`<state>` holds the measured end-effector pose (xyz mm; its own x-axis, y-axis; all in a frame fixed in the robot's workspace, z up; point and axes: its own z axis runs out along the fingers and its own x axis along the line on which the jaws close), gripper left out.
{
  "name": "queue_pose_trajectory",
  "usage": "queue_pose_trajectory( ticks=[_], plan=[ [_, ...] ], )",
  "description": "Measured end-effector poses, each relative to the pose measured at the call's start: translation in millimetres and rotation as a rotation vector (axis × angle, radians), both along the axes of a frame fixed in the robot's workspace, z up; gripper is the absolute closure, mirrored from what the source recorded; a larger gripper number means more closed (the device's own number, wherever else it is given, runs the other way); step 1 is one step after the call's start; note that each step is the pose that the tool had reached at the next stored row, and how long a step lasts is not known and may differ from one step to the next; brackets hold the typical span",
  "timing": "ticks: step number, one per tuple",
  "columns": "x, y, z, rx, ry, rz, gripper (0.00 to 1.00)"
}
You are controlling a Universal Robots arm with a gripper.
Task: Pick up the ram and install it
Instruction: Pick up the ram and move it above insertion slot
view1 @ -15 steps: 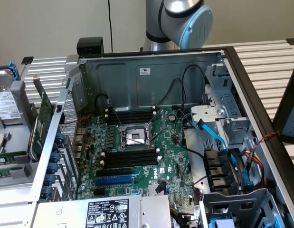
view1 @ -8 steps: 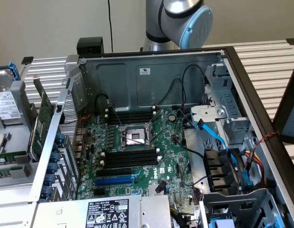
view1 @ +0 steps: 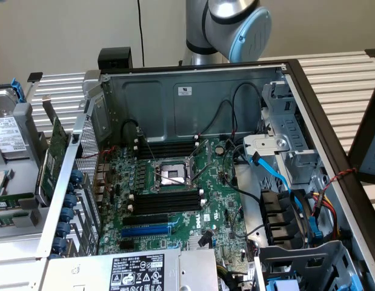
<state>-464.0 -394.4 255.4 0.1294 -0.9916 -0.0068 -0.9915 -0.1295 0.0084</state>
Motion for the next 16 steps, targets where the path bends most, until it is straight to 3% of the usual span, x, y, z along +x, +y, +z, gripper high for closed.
queue_pose_trajectory(
  ticks=[12,16],
  plan=[
    [-1.2,-0.3,-20.0,0.0001,0.0037,-0.041,0.58],
    [-1.8,-1.4,-25.8,0.0006,0.0076,-0.043,0.58]
  ],
)
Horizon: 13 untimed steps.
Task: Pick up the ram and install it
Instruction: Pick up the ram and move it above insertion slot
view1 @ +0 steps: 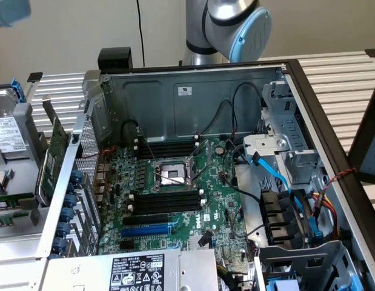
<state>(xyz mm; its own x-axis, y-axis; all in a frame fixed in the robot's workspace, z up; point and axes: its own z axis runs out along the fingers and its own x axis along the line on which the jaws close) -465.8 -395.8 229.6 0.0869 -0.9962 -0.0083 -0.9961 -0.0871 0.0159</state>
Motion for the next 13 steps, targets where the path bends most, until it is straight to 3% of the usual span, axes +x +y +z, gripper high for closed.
queue_pose_trajectory(
  ticks=[6,13],
  plan=[
    [0.0,-1.8,-9.9,0.0047,0.0011,-0.004,0.58],
    [0.0,-3.7,-19.5,0.0199,0.0042,-0.007,0.58]
  ],
)
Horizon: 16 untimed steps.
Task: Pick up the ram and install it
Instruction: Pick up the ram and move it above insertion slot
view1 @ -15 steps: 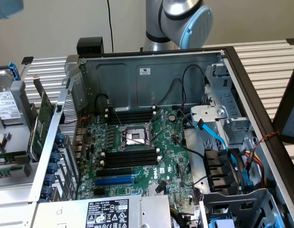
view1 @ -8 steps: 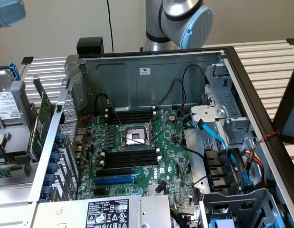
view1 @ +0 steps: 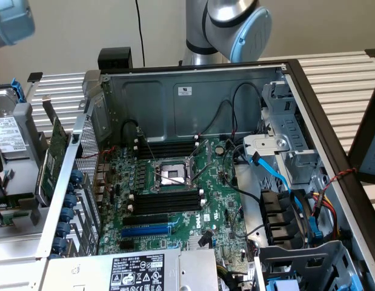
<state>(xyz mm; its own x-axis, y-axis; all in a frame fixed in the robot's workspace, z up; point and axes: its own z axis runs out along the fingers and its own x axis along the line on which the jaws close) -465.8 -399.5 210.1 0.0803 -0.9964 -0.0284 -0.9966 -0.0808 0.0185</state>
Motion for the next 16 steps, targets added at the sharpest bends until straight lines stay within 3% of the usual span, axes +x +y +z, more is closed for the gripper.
queue_pose_trajectory(
  ticks=[3,6,10,13,15,16],
  plan=[
    [0.0,-1.2,-3.2,0.0048,0.0049,-0.001,0.58],
    [0.0,-2.3,-6.9,0.006,0.01,-0.002,0.58],
    [0.0,-4.0,-10.2,0.0095,0.0112,-0.002,0.58],
    [0.0,-5.3,-10.5,0.0124,0.013,-0.002,0.66],
    [0.0,-5.8,-10.6,0.0131,0.0141,-0.002,0.78],
    [0.0,-6.0,-10.6,0.0132,0.0154,-0.002,0.78]
  ],
)
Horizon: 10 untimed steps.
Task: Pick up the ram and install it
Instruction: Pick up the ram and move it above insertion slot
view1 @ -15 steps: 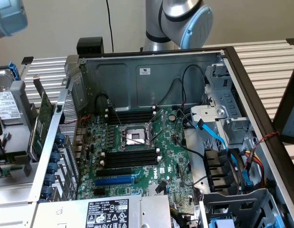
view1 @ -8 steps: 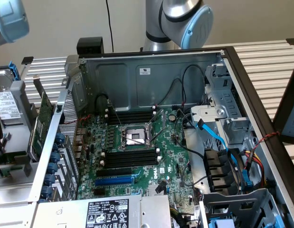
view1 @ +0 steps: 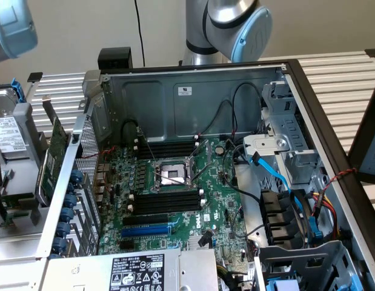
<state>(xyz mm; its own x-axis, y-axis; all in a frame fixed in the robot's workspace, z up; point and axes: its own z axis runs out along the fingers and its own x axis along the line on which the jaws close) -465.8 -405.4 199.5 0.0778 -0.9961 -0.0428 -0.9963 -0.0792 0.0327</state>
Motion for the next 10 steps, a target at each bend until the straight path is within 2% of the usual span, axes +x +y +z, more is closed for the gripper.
queue_pose_trajectory(
  ticks=[2,5,10],
  plan=[
    [-0.1,-0.2,2.3,-0.0001,0.0021,0.0,0.87],
    [0.0,-0.2,15.4,-0.0002,0.0048,0.0,0.87],
    [0.3,-0.3,38.5,-0.0001,0.0052,0.0,0.87]
  ],
)
